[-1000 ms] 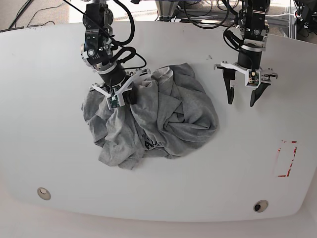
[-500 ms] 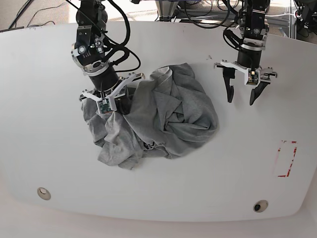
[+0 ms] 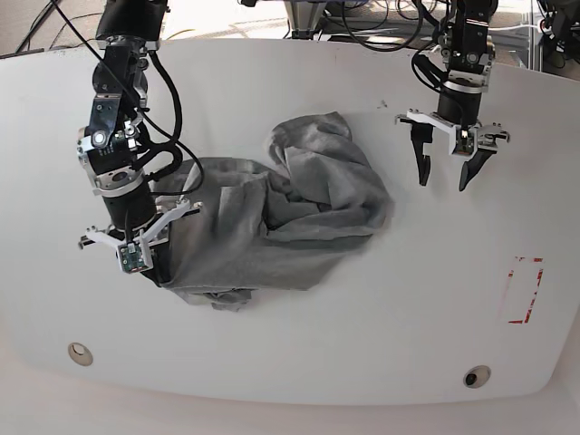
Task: Layout the t-shirt on the table in an organized manner, then fold the t-shirt properly
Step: 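Drag the grasped shirt fabric away with the right gripper, then grasp another edge of the shirt with the left gripper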
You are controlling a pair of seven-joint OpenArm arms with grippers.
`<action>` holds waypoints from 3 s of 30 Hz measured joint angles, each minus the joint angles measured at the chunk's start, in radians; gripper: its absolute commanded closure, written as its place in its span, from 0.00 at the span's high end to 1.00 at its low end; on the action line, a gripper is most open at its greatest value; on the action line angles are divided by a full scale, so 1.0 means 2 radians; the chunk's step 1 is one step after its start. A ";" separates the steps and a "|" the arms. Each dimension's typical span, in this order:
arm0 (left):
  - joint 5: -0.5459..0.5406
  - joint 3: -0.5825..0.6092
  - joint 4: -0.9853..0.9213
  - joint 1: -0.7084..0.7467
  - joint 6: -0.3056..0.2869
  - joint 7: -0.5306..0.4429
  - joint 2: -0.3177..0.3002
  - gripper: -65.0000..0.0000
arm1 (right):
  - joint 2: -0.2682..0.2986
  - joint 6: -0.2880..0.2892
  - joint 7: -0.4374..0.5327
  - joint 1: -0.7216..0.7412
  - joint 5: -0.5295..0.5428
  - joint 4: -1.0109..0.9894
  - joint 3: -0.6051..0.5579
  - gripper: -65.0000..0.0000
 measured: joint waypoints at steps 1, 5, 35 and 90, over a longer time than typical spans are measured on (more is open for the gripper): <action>0.000 0.000 -0.002 0.000 -0.002 0.000 0.001 0.57 | 0.006 -0.002 0.000 0.005 0.000 0.000 0.001 0.00; 0.000 0.002 -0.005 -0.006 -0.004 0.000 0.005 0.57 | 0.024 -0.002 -0.001 0.023 -0.004 0.000 0.004 0.00; -0.076 0.145 -0.015 -0.021 -0.002 0.072 0.016 0.57 | 0.074 0.000 -0.042 0.107 0.000 0.001 0.026 0.00; -0.081 0.215 -0.124 -0.039 0.000 0.039 0.014 0.17 | 0.079 0.002 -0.042 0.111 0.000 -0.010 0.026 0.00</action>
